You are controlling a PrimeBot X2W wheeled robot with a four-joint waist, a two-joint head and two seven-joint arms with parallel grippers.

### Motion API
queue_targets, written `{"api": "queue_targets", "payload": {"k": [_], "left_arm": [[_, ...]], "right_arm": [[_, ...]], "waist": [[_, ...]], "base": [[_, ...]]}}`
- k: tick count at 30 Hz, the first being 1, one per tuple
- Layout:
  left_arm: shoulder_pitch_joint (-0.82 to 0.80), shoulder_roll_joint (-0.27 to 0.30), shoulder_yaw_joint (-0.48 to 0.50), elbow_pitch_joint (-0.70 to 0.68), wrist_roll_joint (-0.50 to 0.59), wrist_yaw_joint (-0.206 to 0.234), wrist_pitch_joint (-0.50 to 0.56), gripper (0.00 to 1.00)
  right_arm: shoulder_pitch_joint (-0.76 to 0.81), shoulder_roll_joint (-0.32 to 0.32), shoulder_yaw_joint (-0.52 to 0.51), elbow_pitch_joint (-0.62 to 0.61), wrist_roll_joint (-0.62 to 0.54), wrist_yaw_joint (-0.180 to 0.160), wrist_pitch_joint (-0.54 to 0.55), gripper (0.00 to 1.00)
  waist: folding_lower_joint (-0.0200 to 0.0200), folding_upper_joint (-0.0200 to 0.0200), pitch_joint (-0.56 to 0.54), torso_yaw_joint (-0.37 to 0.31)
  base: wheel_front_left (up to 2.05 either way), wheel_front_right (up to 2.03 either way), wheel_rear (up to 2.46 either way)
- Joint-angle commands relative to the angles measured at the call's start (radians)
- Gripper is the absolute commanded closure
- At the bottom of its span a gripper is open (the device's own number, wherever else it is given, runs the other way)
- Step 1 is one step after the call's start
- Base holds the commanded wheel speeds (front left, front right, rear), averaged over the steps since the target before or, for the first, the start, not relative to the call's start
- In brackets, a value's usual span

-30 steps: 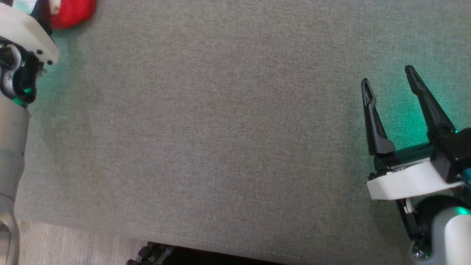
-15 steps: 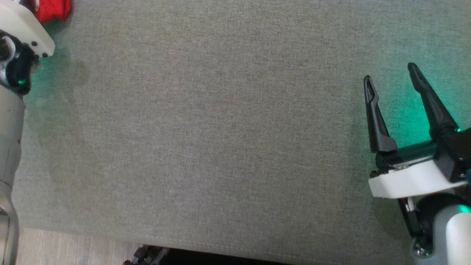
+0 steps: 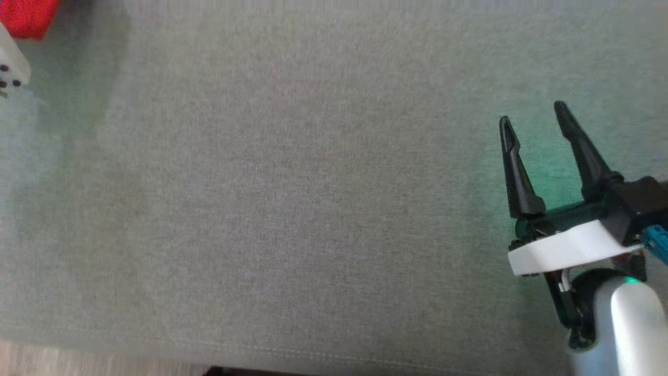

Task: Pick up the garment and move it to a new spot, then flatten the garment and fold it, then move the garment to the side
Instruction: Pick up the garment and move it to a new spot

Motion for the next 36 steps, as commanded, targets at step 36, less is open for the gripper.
{"api": "queue_targets", "payload": {"k": [36], "left_arm": [[0.457,-0.291,-0.160,-0.468,-0.076,0.165,-0.143,1.00]], "right_arm": [[0.081,-0.003,-0.031,0.330,0.167,0.007,-0.191,0.00]], "waist": [[0.0001,0.0000,-0.311,-0.302]], "base": [[0.00,0.00,0.00]]}}
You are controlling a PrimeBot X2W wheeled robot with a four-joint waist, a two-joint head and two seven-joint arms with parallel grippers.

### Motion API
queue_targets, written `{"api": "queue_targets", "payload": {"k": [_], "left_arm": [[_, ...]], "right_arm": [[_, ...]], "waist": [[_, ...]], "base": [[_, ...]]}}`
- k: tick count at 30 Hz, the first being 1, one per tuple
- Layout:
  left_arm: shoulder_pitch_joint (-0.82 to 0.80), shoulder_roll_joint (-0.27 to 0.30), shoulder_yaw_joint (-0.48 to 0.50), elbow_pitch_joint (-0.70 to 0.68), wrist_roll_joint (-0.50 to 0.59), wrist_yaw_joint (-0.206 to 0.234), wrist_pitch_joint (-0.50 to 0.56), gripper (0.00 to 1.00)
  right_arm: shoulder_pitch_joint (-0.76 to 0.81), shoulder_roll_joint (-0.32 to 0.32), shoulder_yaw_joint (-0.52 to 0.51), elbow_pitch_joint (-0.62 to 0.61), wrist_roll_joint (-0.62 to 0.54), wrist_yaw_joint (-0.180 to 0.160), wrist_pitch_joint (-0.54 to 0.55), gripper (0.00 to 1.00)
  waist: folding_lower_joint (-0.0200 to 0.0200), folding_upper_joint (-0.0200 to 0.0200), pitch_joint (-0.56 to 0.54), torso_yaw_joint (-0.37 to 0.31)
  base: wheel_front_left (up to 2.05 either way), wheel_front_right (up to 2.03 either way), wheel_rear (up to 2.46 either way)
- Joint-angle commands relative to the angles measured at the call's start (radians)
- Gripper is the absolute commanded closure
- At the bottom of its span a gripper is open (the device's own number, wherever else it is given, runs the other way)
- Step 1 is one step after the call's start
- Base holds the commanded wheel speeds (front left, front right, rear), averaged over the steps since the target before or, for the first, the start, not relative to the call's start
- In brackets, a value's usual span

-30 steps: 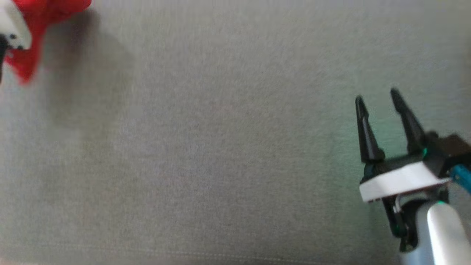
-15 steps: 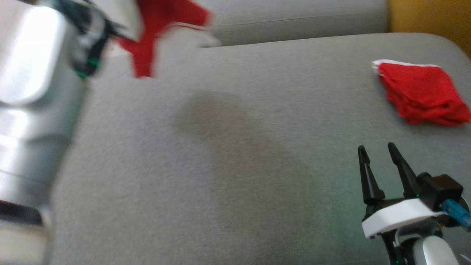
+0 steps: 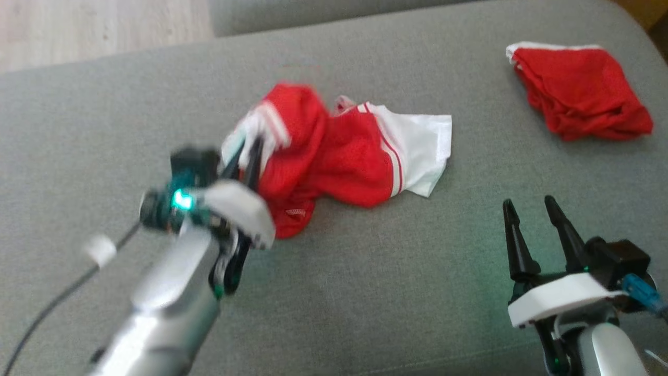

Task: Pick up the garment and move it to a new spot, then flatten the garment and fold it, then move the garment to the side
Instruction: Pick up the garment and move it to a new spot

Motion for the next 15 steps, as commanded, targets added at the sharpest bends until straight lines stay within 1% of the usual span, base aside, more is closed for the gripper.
{"api": "queue_targets", "payload": {"k": [1,3,4,5,6,10,15], "left_arm": [[-0.043,0.020,0.033,-0.016,0.005,0.005,-0.027,1.00],[-0.018,0.011,0.035,0.023,0.003,0.005,-0.064,1.00],[-0.011,0.008,0.035,0.038,0.004,0.004,-0.083,0.89],[-0.007,0.005,0.035,0.050,0.005,0.000,-0.101,0.28],[-0.004,0.002,0.032,0.061,0.009,-0.005,-0.119,0.00],[-0.002,-0.003,0.024,0.089,0.028,-0.017,-0.186,0.00],[0.013,0.003,0.023,0.087,0.039,-0.035,-0.220,0.00]], "right_arm": [[-0.039,-0.005,0.023,-0.025,0.000,0.007,-0.015,0.00],[-0.042,-0.005,0.019,-0.017,-0.002,0.007,-0.020,0.00],[-0.044,-0.005,0.016,-0.013,-0.003,0.007,-0.022,0.00],[-0.046,-0.005,0.014,-0.008,-0.004,0.007,-0.025,0.00],[-0.047,-0.005,0.012,-0.003,-0.005,0.007,-0.027,0.00],[-0.050,-0.005,0.002,0.010,-0.012,0.007,-0.027,0.00],[-0.050,-0.005,-0.009,0.018,-0.021,0.007,-0.029,0.00]], "waist": [[-0.0002,0.0000,0.026,-0.011],[-0.0002,0.0000,0.037,-0.010],[-0.0002,0.0000,0.040,-0.008],[-0.0002,0.0000,0.041,-0.006],[-0.0002,0.0000,0.041,-0.004],[-0.0002,0.0000,0.021,0.016],[-0.0002,0.0000,-0.027,0.046]], "base": [[0.00,0.00,0.00],[0.00,0.00,0.00],[0.00,0.00,0.00],[0.00,0.00,0.00],[0.00,0.00,0.00],[0.00,0.00,0.00],[0.00,0.00,0.00]]}}
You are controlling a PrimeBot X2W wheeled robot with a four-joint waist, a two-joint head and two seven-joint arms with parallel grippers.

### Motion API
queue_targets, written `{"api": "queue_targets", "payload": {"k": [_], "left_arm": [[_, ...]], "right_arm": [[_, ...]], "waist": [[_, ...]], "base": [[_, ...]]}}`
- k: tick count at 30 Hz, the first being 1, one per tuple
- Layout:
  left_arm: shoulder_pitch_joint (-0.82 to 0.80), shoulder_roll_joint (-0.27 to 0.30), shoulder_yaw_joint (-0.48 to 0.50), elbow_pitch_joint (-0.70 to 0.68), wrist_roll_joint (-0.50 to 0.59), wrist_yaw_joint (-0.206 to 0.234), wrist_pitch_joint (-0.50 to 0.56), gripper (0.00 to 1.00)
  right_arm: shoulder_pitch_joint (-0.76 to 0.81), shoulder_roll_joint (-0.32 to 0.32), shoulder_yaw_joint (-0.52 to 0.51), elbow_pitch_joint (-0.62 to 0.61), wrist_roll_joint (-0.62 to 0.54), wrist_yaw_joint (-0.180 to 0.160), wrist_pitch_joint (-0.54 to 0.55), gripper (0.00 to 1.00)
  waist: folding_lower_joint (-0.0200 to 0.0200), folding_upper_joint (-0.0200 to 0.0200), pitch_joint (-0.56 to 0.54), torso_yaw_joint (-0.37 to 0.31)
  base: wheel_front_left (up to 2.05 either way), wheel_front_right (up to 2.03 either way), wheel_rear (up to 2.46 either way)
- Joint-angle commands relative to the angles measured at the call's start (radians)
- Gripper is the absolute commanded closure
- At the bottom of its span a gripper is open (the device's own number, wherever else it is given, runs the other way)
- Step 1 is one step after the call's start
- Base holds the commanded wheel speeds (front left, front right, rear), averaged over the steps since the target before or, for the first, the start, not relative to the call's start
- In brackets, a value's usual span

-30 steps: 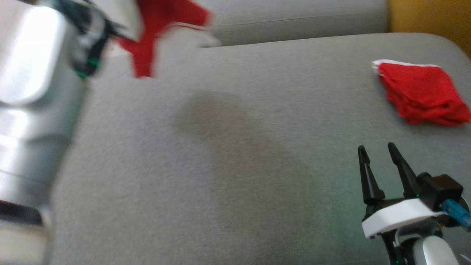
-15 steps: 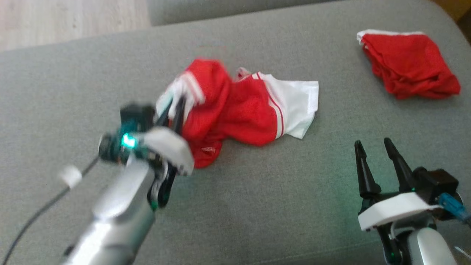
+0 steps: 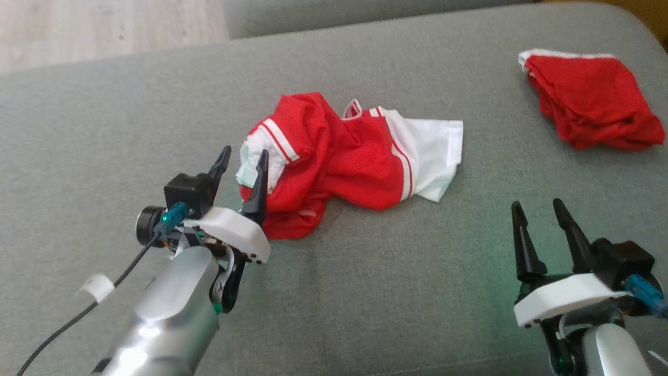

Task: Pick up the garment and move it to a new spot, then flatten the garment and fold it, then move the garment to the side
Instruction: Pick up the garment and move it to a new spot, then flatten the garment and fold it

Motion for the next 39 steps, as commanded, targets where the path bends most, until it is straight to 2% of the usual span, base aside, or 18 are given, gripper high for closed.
{"api": "queue_targets", "payload": {"k": [1,5,10,20,26,30,39], "left_arm": [[-0.018,0.024,0.026,-0.029,0.010,-0.003,-0.016,0.00],[0.040,0.045,0.038,-0.074,0.015,0.007,-0.029,0.00],[0.170,0.087,0.064,-0.169,0.012,0.042,-0.035,0.00],[0.457,0.192,0.153,-0.441,0.006,0.179,-0.037,0.00],[0.601,0.243,0.183,-0.573,-0.001,0.236,-0.037,0.00],[0.659,0.257,0.201,-0.613,-0.012,0.249,-0.037,0.00],[0.688,0.250,0.196,-0.658,-0.014,0.267,-0.031,0.00]], "right_arm": [[-0.033,-0.005,0.017,-0.030,-0.011,0.007,-0.013,0.00],[-0.022,-0.005,0.003,-0.024,-0.022,0.007,-0.016,0.00],[0.016,-0.005,-0.005,-0.021,-0.046,0.007,-0.020,0.00],[0.111,-0.005,-0.001,-0.023,-0.034,0.007,-0.035,0.00],[0.136,-0.005,0.022,-0.014,-0.003,0.007,-0.054,0.00],[0.149,-0.005,0.032,-0.004,0.009,0.007,-0.068,0.00],[0.146,-0.005,0.047,0.020,0.001,0.007,-0.072,0.00]], "waist": [[0.0000,0.0000,-0.030,0.020],[0.0000,0.0000,-0.083,0.045],[0.0000,0.0000,-0.149,0.080],[0.0000,0.0000,-0.209,0.140],[0.0000,0.0000,-0.228,0.155],[0.0000,0.0000,-0.232,0.158],[0.0000,0.0000,-0.227,0.143]], "base": [[0.00,0.00,0.00],[0.00,0.00,0.00],[0.00,0.00,0.00],[0.00,0.00,0.00],[0.00,0.00,0.00],[0.00,0.00,0.00],[0.00,0.00,0.00]]}}
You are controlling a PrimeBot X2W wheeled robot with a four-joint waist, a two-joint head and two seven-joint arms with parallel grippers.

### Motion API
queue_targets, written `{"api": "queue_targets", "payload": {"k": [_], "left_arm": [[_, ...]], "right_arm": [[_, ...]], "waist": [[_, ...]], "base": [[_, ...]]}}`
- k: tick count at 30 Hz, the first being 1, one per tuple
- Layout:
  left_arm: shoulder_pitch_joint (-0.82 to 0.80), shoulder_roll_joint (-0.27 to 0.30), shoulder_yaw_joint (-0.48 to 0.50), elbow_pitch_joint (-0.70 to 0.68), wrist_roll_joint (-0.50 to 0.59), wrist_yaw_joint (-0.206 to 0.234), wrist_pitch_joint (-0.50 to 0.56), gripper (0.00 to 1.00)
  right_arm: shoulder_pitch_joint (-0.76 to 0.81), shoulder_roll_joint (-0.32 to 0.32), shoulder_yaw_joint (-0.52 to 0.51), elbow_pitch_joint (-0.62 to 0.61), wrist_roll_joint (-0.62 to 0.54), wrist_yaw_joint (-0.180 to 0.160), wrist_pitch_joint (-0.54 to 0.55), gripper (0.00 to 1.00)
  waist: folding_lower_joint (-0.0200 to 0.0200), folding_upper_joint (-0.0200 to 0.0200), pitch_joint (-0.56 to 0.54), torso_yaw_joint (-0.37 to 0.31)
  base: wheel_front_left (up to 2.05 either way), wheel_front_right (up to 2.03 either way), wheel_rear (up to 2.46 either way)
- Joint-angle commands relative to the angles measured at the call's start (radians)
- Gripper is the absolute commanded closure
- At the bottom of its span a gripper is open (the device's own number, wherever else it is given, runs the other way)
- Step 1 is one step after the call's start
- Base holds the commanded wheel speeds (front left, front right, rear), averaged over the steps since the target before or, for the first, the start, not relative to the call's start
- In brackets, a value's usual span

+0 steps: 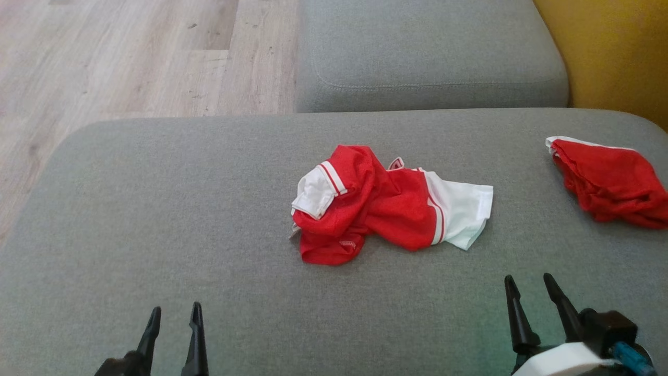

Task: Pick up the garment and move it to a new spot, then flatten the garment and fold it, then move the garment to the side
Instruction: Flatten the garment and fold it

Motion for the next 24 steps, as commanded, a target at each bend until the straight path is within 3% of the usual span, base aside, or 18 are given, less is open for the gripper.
{"api": "queue_targets", "payload": {"k": [1,24], "left_arm": [[-0.042,0.014,0.034,-0.039,-0.004,0.009,-0.004,0.00],[-0.052,0.016,0.019,-0.056,0.000,0.023,0.009,0.00]], "right_arm": [[-0.043,-0.007,0.024,-0.028,-0.003,0.007,-0.009,0.00],[-0.051,-0.007,-0.001,-0.027,-0.011,0.007,0.003,0.00]], "waist": [[0.0000,0.0000,0.002,-0.002],[0.0000,0.0000,0.030,0.030]], "base": [[0.00,0.00,0.00],[0.00,0.00,0.00]]}}
